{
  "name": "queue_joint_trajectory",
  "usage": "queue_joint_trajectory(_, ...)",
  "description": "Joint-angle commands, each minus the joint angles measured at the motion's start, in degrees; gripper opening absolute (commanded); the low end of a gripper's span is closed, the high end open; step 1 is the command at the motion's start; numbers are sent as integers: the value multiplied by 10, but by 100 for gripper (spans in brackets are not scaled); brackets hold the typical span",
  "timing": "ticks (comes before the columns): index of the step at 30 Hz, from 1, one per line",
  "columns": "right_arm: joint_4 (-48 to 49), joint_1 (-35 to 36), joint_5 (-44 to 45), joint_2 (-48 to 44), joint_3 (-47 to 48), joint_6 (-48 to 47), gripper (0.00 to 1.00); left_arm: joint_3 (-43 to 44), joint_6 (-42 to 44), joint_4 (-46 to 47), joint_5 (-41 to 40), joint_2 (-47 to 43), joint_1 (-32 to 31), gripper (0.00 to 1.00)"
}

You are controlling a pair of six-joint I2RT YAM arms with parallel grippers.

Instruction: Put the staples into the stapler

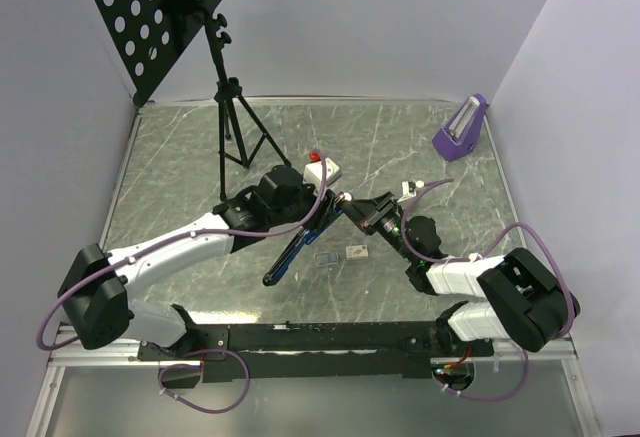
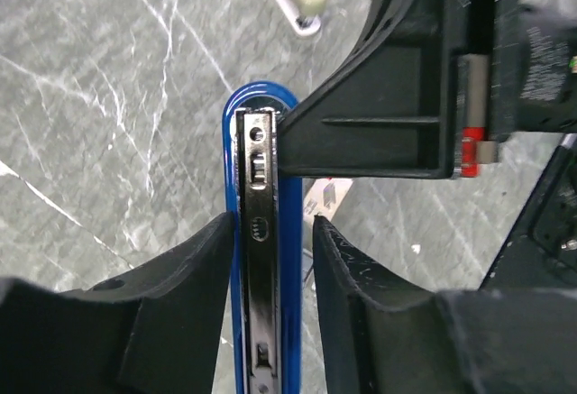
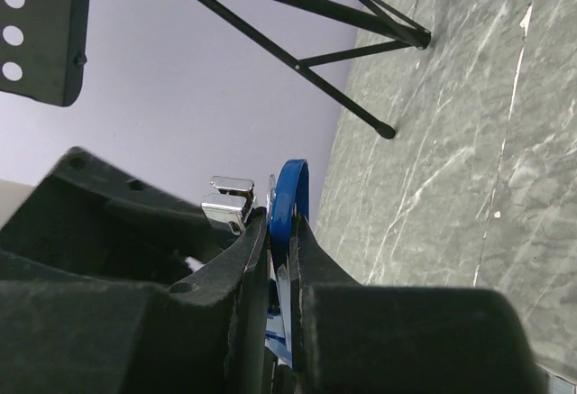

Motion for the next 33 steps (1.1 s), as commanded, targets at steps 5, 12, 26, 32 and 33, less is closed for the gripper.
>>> queue_joint_trajectory(5, 192, 9, -1, -7, 34, 19, 0, 39, -6, -35, -42, 30, -2, 37)
queue_joint_trajectory(12, 214, 10, -9, 17, 29, 20, 0, 36, 4, -44, -43, 12, 2, 1)
queue_joint_trajectory(26, 218, 11, -44, 45, -15, -18, 42, 51, 92, -154, -84, -6, 67, 1)
queue_joint_trajectory(32, 222, 8, -54, 52, -51, -36, 49, 37, 155, -174, -55, 9, 88, 1)
queue_joint_trajectory(33, 215, 7, -54, 49, -56, -41, 50, 34, 172, -173, -52, 14, 89, 1)
